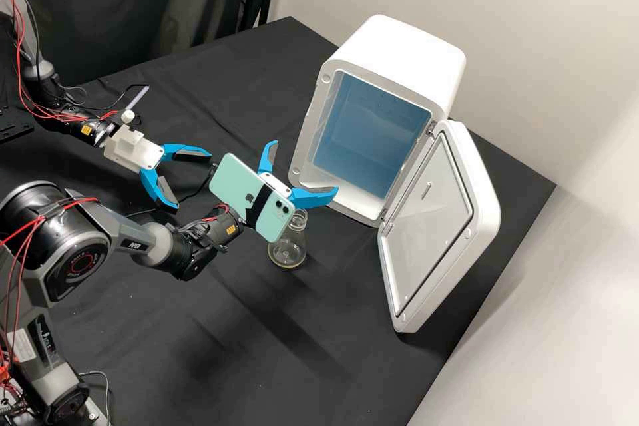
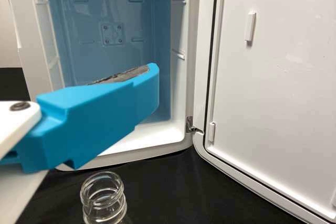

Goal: Place the flask in the incubator

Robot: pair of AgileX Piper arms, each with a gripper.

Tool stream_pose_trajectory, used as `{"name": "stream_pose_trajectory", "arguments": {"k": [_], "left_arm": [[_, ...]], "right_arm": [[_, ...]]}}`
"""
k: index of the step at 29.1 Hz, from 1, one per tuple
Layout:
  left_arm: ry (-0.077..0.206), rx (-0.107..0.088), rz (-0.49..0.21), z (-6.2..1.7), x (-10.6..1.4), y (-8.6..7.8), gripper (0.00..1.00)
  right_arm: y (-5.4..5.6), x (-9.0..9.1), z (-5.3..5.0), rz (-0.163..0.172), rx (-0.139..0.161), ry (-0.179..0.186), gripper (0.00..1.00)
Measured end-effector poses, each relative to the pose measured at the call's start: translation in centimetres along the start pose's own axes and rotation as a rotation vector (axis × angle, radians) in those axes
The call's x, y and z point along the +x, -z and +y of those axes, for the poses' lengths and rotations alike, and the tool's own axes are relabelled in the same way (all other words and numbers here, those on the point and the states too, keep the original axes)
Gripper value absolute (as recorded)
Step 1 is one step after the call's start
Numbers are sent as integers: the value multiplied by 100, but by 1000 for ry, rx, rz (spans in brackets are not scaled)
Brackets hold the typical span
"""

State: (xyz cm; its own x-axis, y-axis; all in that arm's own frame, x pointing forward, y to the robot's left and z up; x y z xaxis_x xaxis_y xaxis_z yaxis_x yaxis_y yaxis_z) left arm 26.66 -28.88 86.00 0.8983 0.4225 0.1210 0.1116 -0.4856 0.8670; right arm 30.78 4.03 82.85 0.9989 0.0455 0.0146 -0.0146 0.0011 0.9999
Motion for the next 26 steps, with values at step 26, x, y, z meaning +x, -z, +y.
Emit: {"name": "stream_pose_trajectory", "arguments": {"k": [26], "left_arm": [[4, 2, -9, -8, 3, -29, 100]], "right_arm": [[-32, -75, -42, 10, 5, -2, 100]]}}
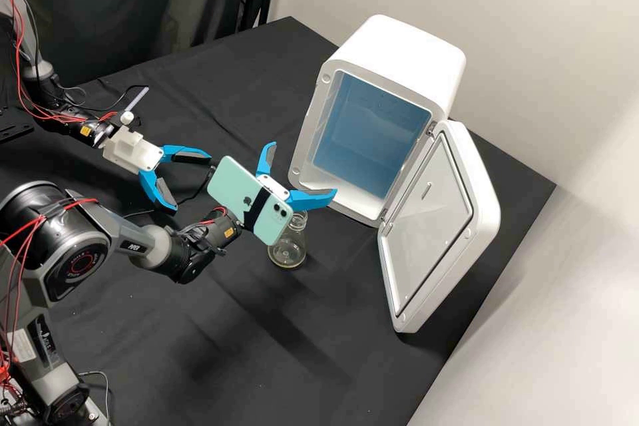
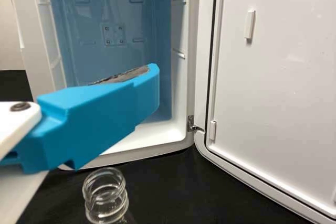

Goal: Place the flask in the incubator

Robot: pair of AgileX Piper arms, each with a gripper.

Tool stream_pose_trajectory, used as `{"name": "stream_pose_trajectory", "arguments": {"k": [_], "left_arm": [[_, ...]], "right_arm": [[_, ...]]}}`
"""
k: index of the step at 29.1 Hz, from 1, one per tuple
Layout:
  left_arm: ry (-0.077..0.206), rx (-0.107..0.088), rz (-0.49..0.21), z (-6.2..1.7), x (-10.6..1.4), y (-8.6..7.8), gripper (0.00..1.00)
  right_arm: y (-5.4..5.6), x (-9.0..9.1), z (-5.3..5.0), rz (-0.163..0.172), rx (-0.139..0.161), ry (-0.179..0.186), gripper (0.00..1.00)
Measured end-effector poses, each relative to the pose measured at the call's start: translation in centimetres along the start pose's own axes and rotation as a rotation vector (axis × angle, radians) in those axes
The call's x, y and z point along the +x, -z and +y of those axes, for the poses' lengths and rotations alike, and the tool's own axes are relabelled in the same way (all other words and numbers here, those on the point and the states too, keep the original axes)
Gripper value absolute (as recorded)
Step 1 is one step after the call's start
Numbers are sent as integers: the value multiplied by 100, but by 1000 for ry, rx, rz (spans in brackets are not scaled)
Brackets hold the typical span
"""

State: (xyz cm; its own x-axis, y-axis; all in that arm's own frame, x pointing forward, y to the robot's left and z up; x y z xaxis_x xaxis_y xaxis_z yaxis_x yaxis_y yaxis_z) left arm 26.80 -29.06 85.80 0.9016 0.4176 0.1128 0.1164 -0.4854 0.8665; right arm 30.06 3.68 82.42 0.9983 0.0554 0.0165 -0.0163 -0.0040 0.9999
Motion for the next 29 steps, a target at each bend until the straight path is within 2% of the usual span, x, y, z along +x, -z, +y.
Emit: {"name": "stream_pose_trajectory", "arguments": {"k": [6, 8, 10, 14, 20, 29], "left_arm": [[4, 0, 1, -4, 0, 1, 100], [5, 1, -1, -5, 1, -6, 100], [6, 1, -4, -7, 1, -15, 100], [7, 2, -9, -10, 3, -29, 100], [7, 2, -10, -10, 3, -32, 100], [8, 4, -18, -15, 5, -57, 100]], "right_arm": [[-43, -71, -35, 1, -1, -1, 100], [-66, -66, -36, 11, -8, -4, 100], [-105, -58, -40, 4, -10, -6, 100], [-208, -43, -55, -29, -10, -1, 100], [-252, -23, -35, -42, -10, -9, 100], [-317, 6, -61, -63, -9, 0, 100]]}}
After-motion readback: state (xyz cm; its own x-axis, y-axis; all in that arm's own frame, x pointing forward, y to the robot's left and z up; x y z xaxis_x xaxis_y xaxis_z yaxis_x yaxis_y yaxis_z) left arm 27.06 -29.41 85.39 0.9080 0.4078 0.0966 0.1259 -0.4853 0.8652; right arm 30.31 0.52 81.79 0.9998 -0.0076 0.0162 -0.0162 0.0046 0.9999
